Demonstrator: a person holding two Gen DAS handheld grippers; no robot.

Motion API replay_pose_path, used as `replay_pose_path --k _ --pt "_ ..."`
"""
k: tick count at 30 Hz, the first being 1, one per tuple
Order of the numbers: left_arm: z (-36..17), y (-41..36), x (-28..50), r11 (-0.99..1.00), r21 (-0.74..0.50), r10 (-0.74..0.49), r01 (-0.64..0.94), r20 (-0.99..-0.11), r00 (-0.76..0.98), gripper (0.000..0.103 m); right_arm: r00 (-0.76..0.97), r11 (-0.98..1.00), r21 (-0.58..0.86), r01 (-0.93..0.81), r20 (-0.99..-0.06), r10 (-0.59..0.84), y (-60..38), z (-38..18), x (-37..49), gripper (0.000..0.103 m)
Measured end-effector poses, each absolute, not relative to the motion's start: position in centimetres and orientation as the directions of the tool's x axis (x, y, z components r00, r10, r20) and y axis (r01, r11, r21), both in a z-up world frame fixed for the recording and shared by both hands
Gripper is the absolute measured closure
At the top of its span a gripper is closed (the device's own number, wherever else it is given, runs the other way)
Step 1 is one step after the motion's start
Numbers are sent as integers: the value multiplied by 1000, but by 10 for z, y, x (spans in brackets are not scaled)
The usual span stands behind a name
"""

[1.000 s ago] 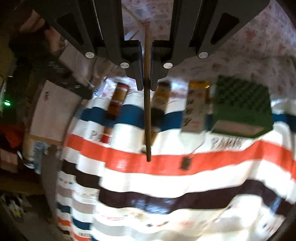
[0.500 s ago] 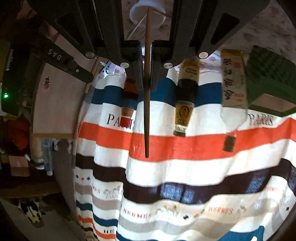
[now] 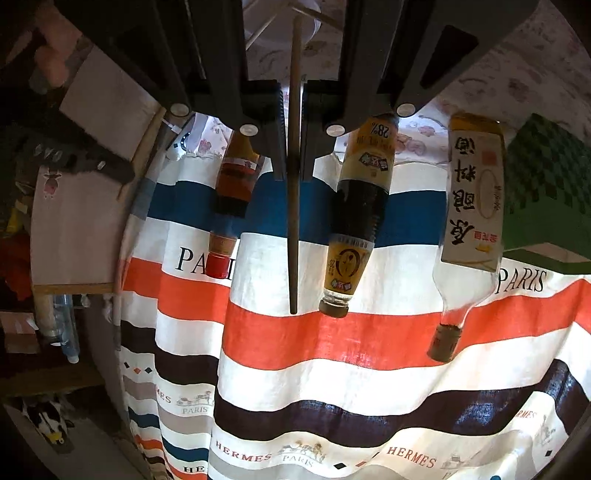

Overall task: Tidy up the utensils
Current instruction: 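Carry the right tool's chopstick over the cup while the left tool carries its chopsticks there, then lower the chopsticks into the cup and open both tools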

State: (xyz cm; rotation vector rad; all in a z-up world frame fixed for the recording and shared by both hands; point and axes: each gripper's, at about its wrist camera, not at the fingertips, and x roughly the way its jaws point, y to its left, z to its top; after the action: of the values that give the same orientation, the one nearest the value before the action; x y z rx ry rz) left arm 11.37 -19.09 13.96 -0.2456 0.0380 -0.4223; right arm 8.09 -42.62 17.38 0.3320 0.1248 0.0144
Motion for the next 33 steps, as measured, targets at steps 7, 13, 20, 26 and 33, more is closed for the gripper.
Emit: replay_pose_path --k 7,13,20,26,33 --pt "107 -198 132 861 -275 -460 428 -64 885 97 931 959 245 141 -361 -45 -425 152 126 95" --pt "98 -213 139 868 -153 -494 473 -158 855 97 885 939 337 66 -454 101 -432 128 148 95" --pt "118 -202 126 857 -160 -513 490 -165 843 89 862 921 387 44 -480 161 -441 123 152 92" --pt "144 -173 93 894 -138 -443 425 -136 886 31 877 920 393 -13 -438 199 -439 141 137 55" --pt "163 -123 53 970 -85 -238 230 -110 965 8 915 935 346 -78 -347 205 -413 173 102 51"
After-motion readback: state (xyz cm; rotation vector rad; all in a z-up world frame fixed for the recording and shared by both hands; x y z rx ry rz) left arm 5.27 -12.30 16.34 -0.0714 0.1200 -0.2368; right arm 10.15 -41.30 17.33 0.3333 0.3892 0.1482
